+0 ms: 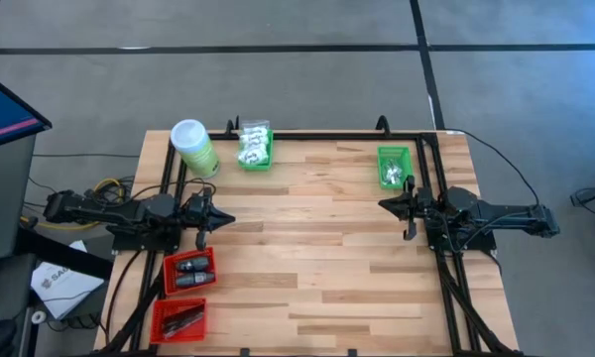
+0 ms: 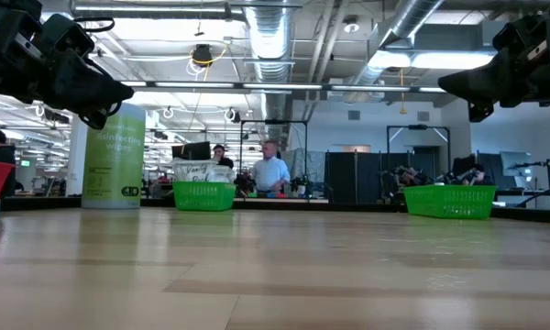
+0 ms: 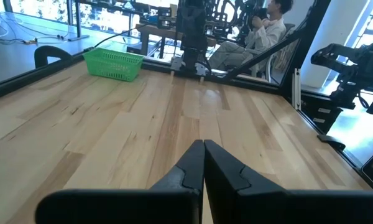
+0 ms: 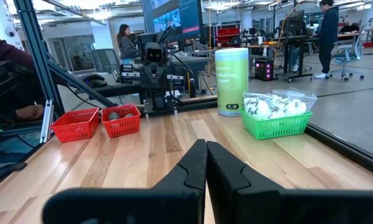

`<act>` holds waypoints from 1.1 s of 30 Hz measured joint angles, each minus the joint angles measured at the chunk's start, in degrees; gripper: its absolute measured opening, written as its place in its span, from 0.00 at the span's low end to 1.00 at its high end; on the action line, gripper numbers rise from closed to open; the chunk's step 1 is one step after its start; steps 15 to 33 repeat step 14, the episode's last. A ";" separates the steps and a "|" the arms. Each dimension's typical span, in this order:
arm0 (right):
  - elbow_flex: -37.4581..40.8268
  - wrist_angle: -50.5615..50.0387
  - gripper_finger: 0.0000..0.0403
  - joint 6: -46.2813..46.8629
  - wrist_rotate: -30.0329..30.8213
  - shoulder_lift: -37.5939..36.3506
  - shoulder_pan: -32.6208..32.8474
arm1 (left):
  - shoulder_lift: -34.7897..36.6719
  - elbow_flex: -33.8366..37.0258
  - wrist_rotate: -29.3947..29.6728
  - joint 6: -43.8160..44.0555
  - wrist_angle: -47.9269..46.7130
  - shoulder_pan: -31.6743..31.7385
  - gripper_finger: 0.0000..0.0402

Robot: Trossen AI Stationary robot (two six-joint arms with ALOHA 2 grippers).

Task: Pick & Place Travel size toiletries
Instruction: Return to Home Position

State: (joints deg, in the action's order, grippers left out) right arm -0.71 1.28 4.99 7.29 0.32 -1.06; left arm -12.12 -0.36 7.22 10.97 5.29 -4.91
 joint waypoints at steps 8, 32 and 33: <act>0.00 0.00 0.00 0.00 0.00 0.00 0.00 | 0.00 0.00 0.00 0.00 0.31 0.00 0.01; 0.00 0.02 0.00 0.00 0.00 0.00 0.00 | 0.00 0.00 0.00 0.01 0.41 0.00 0.01; 0.00 0.02 0.00 0.00 0.00 0.00 0.00 | 0.00 0.00 0.00 0.01 0.41 0.00 0.01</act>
